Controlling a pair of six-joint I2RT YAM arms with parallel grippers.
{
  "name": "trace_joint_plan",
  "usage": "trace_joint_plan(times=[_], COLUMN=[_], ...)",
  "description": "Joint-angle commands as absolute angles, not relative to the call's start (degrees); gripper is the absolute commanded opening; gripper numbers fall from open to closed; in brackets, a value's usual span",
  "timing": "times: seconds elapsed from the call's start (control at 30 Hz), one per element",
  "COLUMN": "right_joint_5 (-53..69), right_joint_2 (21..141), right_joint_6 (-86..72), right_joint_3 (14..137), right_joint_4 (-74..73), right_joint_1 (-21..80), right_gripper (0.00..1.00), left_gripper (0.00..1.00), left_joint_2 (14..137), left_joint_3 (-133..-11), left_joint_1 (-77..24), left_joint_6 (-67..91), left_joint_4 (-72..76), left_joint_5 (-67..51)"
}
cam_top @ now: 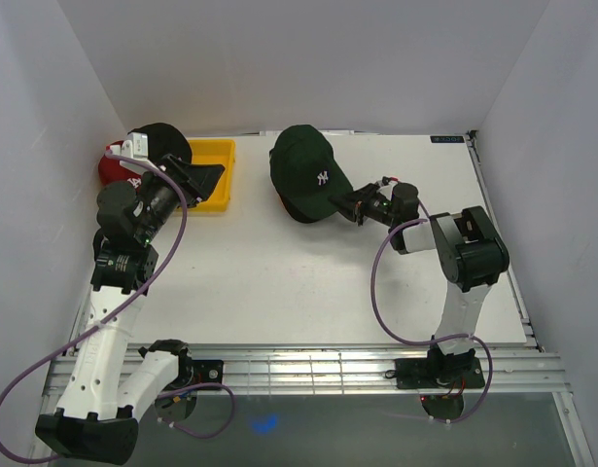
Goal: Stack the hats
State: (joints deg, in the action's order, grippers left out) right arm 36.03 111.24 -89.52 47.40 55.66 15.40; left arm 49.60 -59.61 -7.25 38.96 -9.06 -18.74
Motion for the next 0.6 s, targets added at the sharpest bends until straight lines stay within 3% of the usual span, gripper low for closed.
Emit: trace_joint_plan(times=[0.0,0.57], right_joint_5=[34.10,31.90], right_joint_2=[116.37,118.74], right_joint_6=[-86.66,-84.64], right_joint_3=[44.21,45.79], right_joint_4=[39.55,35.59], right_joint_1=[15.64,15.82], right_gripper=[0.11,0.21], left_gripper=[0.64,0.64], left_joint_2=[49.48,49.92], left_joint_3=[-60.12,-60.38], left_joint_1=[-7.47,-7.56], left_joint_6=[38.06,37.62], left_joint_4=[-9.40,-9.67], left_joint_5=[-17.93,-17.40])
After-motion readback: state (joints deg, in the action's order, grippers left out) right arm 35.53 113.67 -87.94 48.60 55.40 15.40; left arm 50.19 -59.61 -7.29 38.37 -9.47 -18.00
